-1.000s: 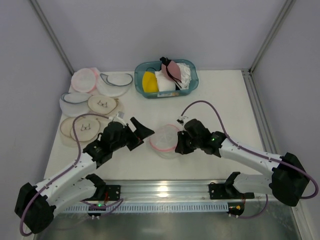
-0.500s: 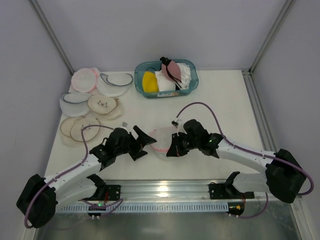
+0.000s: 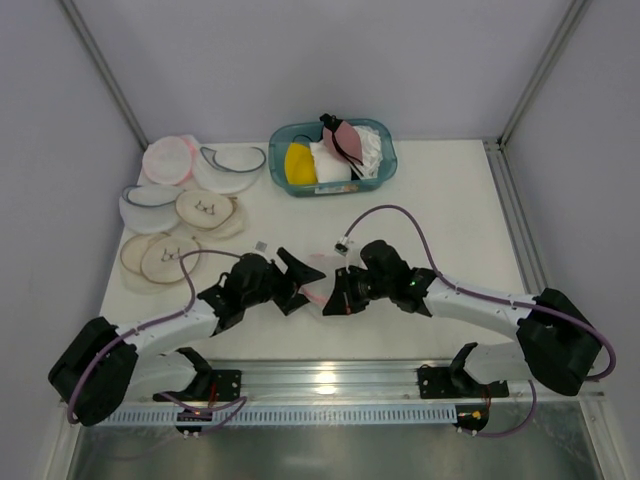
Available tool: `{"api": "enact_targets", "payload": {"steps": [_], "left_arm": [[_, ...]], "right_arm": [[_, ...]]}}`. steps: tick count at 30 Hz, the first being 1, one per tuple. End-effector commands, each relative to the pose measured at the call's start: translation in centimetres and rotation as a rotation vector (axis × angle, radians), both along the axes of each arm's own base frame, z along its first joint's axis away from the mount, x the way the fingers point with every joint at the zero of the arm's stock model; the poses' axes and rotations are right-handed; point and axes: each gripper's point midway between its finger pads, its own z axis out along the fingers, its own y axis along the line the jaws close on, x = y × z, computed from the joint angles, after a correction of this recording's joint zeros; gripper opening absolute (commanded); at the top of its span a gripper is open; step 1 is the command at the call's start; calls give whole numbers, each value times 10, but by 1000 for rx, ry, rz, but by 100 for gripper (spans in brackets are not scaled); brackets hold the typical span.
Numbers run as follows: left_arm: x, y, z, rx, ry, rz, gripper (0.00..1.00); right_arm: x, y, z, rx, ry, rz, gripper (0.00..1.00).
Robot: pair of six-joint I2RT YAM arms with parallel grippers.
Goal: Unzip the laundry bag and remove the bra
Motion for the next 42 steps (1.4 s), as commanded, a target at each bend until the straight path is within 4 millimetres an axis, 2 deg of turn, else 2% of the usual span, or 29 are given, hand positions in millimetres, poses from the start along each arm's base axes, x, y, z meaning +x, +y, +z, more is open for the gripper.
{"api": "enact_targets", "payload": {"steps": [1, 4, 5, 7, 8, 10, 11, 16, 17, 25, 31, 35, 37, 40, 42], "left_arm": [[12, -11, 15, -45, -46, 2, 84], [16, -14, 12, -46, -52, 5, 65], [17, -14, 12, -45, -56, 7, 53], [20, -14, 12, -39, -59, 16, 41], [21, -14, 11, -33, -62, 19, 27], [23, -13, 10, -15, -59, 24, 13], [23, -13, 10, -3, -64, 20, 2], [25, -8, 8, 32, -72, 19, 0], [26, -7, 7, 36, -70, 20, 0], [29, 4, -2, 74, -69, 0, 0], [34, 7, -5, 81, -68, -19, 0], [38, 1, -3, 70, -79, -76, 0], [42, -7, 6, 56, -105, -114, 0], [47, -14, -1, 84, -113, -178, 0], [58, -21, -1, 96, -133, -209, 0]], "right_arm": [[3, 9, 12, 49, -26, 11, 4], [3, 7, 13, 42, -35, 6, 4], [3, 6, 13, 38, -37, 6, 4], [4, 5, 15, 37, -52, 5, 4], [3, 1, 12, 15, -45, -1, 4], [3, -3, 9, -18, -47, -5, 4], [6, -6, 8, -42, -58, -15, 4], [12, -18, 3, -132, -79, -36, 4], [8, -23, -2, -169, -64, -33, 4], [28, -71, -31, -463, -105, -177, 4], [32, -85, -55, -578, -82, -209, 4], [51, -111, -66, -734, -141, -309, 4], [60, -116, -62, -764, -166, -357, 4], [70, -122, -51, -788, -207, -413, 4], [72, -122, -41, -760, -228, -430, 4]]}}
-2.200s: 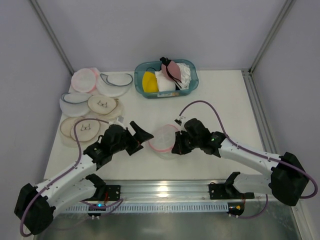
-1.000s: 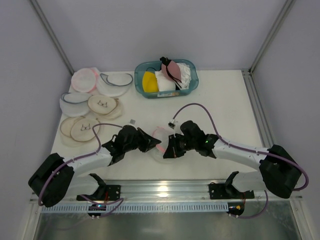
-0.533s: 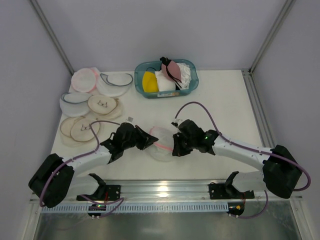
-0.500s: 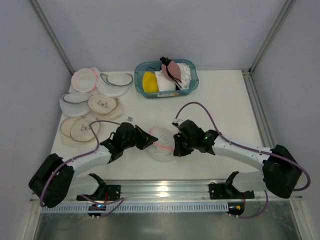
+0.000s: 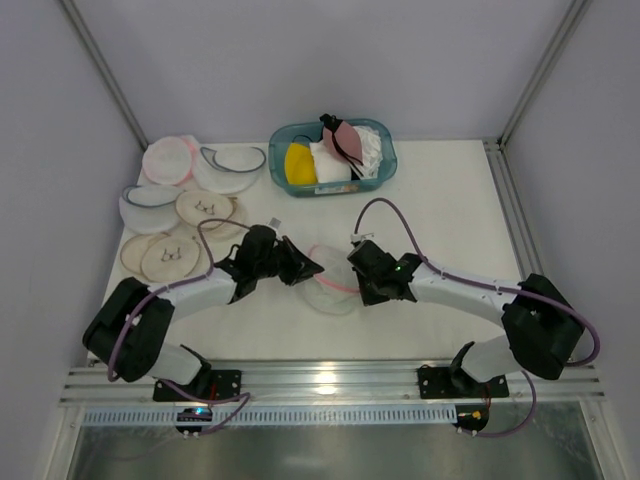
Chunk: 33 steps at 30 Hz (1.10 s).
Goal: Unzip the laundry bag and remove the bra
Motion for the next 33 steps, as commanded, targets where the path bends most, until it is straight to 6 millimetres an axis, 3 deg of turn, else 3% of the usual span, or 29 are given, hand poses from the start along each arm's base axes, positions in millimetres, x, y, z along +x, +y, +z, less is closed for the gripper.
{"api": "enact_targets", "payload": {"steps": [1, 2, 3, 5, 6, 7, 10, 13, 15, 20, 22, 26, 31, 33], "left_arm": [[15, -14, 14, -7, -95, -107, 0], [22, -18, 21, -17, -119, -114, 0], [27, -19, 13, -4, -113, -121, 0], [36, -24, 14, -13, -127, -137, 11], [39, -23, 4, -2, -99, -133, 21], [40, -23, 0, -5, -90, -132, 42], [41, -21, -8, -13, -73, -106, 77], [39, -12, -8, -2, -84, -57, 95], [36, -2, -9, 35, -77, -18, 99], [18, 20, 14, 40, -84, 50, 99], [7, 27, 12, 60, -52, 62, 100], [-14, 37, 32, 12, -76, 80, 99], [-29, 36, 37, -28, -54, 84, 99], [-31, 36, 36, -55, -46, 95, 99]], "right_arm": [[15, -19, 23, -59, -103, -70, 4], [15, -19, 27, -50, -111, -70, 4], [15, -18, 33, -32, -126, -69, 4], [14, -21, 37, -28, -135, -68, 4], [14, -21, 43, -13, -148, -70, 4], [14, -21, 45, -10, -154, -70, 4], [13, -22, 51, 1, -164, -70, 4], [12, -22, 53, 10, -165, -67, 4], [11, -21, 52, 13, -162, -65, 4], [7, -7, 53, 81, -142, -19, 4], [2, 9, 56, 156, -117, 36, 4], [-13, 36, 60, 285, -58, 141, 4], [-39, 81, 77, 527, 28, 334, 4], [-43, 88, 78, 570, 46, 351, 4]]}}
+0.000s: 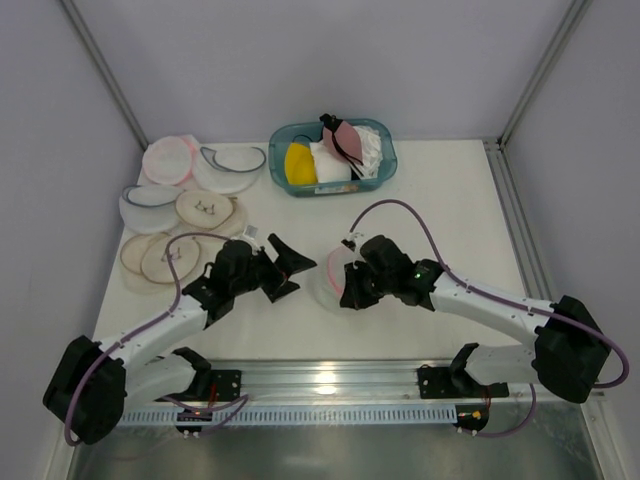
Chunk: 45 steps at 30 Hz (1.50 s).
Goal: Unzip the laundry bag and remove the bra
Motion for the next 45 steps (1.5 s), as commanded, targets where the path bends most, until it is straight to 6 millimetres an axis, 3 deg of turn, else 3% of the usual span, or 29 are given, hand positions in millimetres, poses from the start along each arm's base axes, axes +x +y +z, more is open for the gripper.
{"api": "enact_targets", "payload": {"steps": [1, 13, 22, 25, 28, 30, 31, 32, 35, 45], "left_arm": [[-7, 2, -7, -34, 52, 27, 99], [12, -31, 5, -89, 14, -20, 94], [14, -65, -2, -87, 27, -106, 84], [10, -71, -6, -89, 31, -130, 70], [9, -68, -9, -85, 34, -124, 48], [8, -66, -11, -78, 34, -118, 25], [9, -65, -11, -76, 34, -114, 25], [9, -64, -13, -69, 35, -109, 14], [11, -61, -18, -38, 37, -92, 0], [32, -26, -47, 1, 81, 10, 0]], "right_arm": [[-14, 38, 26, 216, 13, 153, 4], [-16, 48, 15, 236, 52, 192, 4], [-21, 47, 13, 232, 58, 205, 4], [-20, 46, 13, 228, 55, 202, 4], [-19, 45, 13, 222, 51, 195, 4], [-18, 43, 12, 209, 47, 186, 4], [-18, 43, 12, 207, 48, 187, 4], [-17, 41, 12, 198, 43, 183, 4], [-18, 36, 9, 173, 50, 172, 4], [-38, 9, -13, 62, 109, 162, 4]]}}
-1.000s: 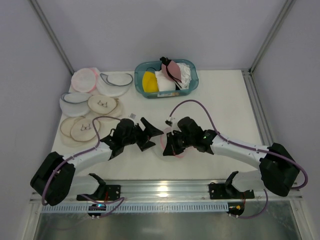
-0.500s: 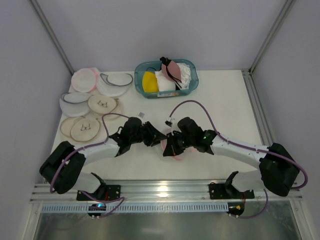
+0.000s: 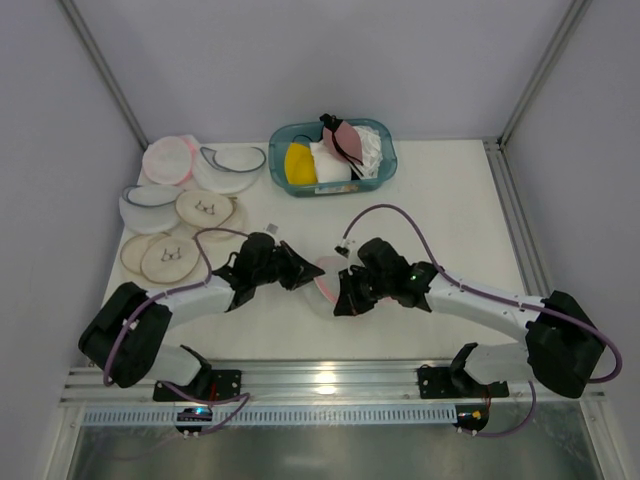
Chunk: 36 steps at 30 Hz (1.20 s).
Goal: Unzip the laundry bag and remove the bra
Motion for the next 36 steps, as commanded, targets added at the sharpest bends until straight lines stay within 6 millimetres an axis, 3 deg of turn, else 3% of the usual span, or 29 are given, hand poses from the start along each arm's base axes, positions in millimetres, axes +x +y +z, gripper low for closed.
{"api": "enact_targets", "payload": {"steps": [1, 9, 13, 19, 23, 32, 35, 36], "left_arm": [[15, 19, -11, 20, -10, 57, 0], [25, 36, -18, 29, 10, 89, 0], [24, 39, -23, 31, 23, 86, 0], [21, 39, -26, 27, 29, 63, 0], [21, 38, -26, 26, 26, 43, 0], [17, 33, -20, 8, 11, -10, 0], [17, 31, -11, -15, -11, -20, 24], [15, 32, -9, -18, -14, -19, 50]], "right_arm": [[-17, -21, -19, -94, 37, 1, 4], [-25, -40, -54, -207, 86, -38, 4], [-9, -58, -73, -355, 54, -117, 4], [32, -93, -89, -611, -55, -321, 4], [58, -109, -76, -683, -159, -472, 4], [79, -137, -38, -727, -298, -653, 4], [79, -139, -35, -740, -303, -648, 11], [78, -139, -33, -733, -305, -651, 16]]}}
